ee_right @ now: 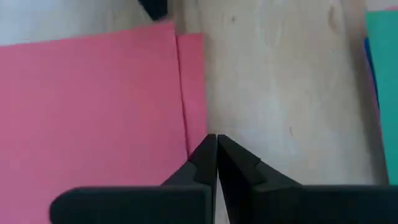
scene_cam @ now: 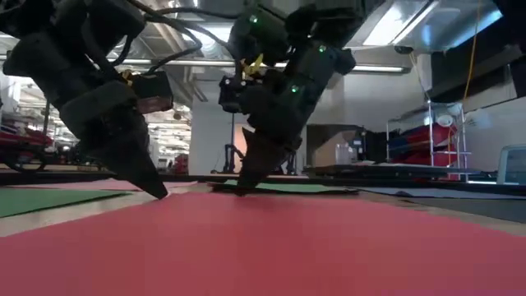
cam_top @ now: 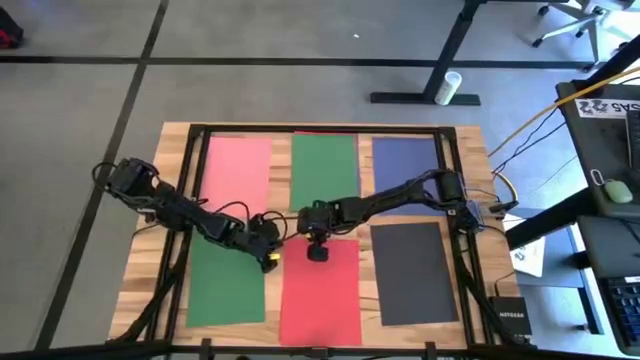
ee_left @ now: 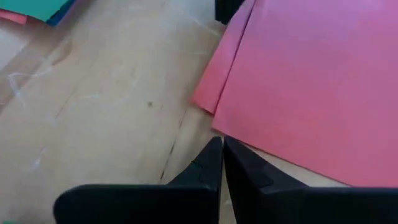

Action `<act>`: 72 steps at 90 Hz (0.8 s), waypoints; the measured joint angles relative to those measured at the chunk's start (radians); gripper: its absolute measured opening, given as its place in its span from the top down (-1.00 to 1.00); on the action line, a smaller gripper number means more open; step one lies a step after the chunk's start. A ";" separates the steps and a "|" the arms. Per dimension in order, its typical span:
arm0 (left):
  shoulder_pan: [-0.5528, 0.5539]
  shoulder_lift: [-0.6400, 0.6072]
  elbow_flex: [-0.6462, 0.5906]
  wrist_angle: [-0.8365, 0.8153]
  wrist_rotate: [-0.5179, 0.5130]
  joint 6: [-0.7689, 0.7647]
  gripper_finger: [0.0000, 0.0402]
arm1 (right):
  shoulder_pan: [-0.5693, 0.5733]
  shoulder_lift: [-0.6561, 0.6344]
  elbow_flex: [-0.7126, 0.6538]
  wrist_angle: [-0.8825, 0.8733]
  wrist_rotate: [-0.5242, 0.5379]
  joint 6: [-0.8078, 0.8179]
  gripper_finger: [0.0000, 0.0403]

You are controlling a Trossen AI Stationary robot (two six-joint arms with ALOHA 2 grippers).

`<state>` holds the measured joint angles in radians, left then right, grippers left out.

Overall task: Organize paper
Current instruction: Stack the red paper on top of the red paper

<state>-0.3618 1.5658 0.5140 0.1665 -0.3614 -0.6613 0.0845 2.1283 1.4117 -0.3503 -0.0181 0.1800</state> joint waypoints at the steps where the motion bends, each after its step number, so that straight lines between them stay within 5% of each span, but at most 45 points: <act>1: 0.000 0.000 0.000 0.000 0.000 0.000 1.00 | 0.000 0.000 0.000 0.000 -0.001 0.000 1.00; 72: 0.003 -0.001 0.000 0.003 0.004 0.007 1.00 | 0.001 0.004 0.000 0.012 -0.077 0.021 1.00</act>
<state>-0.3592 1.5650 0.5144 0.1696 -0.3576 -0.6544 0.0853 2.1319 1.4117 -0.3382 -0.0948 0.2008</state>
